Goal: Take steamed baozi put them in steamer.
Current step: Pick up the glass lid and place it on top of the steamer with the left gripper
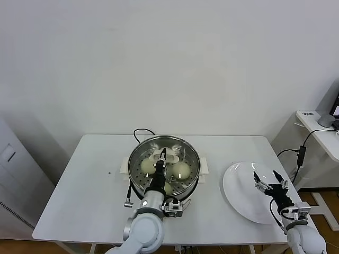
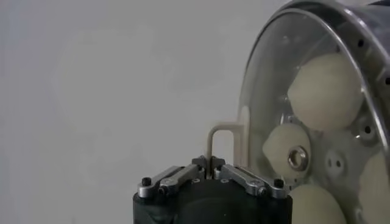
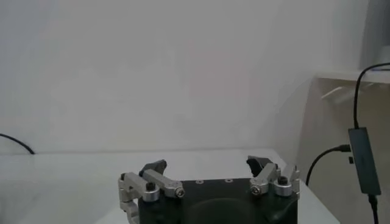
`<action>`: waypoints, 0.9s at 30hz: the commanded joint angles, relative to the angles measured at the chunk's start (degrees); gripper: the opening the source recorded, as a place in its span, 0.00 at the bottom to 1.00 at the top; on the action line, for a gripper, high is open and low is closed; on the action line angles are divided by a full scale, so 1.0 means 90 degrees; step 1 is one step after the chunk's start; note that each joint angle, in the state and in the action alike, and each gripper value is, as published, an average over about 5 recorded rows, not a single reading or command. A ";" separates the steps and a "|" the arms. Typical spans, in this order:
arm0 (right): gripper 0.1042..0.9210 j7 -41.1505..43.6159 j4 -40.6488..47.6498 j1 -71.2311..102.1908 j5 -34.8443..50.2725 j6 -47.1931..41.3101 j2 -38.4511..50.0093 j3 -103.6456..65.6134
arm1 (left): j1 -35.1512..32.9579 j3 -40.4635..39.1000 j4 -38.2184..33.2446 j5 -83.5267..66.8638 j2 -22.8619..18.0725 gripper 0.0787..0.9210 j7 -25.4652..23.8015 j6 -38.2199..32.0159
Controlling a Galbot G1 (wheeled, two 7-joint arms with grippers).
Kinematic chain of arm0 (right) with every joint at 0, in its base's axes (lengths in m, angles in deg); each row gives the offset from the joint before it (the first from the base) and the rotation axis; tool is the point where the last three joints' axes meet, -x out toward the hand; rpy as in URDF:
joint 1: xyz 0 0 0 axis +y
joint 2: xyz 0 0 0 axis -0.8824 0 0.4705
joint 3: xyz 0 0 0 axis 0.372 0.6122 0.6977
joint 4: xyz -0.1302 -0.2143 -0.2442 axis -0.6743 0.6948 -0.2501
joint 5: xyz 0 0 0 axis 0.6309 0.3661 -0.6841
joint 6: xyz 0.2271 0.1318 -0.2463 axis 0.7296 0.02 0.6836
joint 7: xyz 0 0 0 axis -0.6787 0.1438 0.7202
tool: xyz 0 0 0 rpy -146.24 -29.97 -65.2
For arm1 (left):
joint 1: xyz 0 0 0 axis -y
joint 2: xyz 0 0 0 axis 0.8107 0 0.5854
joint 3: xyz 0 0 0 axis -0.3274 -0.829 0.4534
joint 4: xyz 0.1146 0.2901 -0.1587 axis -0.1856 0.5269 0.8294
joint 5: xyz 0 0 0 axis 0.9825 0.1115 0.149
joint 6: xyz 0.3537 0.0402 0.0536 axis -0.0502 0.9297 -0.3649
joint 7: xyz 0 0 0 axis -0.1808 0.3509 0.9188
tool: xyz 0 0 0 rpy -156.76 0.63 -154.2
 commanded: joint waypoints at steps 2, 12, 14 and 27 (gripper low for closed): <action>0.88 0.0005 0.0005 -0.0001 0.0007 0.0005 -0.0002 -0.0012 | -0.0055 0.0024 0.0130 -0.0107 -0.0017 0.03 0.0127 -0.0007; 0.88 0.0010 -0.0007 -0.0051 0.0027 -0.0004 0.0029 -0.0015 | -0.0414 0.0079 -0.1033 -0.2419 0.0293 0.19 0.0141 0.0258; 0.88 0.0012 -0.0012 -0.0066 0.0042 -0.0008 0.0045 -0.0011 | -0.0532 0.0195 -0.1481 -0.3154 0.0460 0.26 0.0012 0.0260; 0.88 0.0101 -0.0079 -0.0146 0.0250 -0.0120 0.0143 0.0170 | -0.0414 0.2522 -0.2568 -1.0990 0.0961 0.70 0.0272 -0.1898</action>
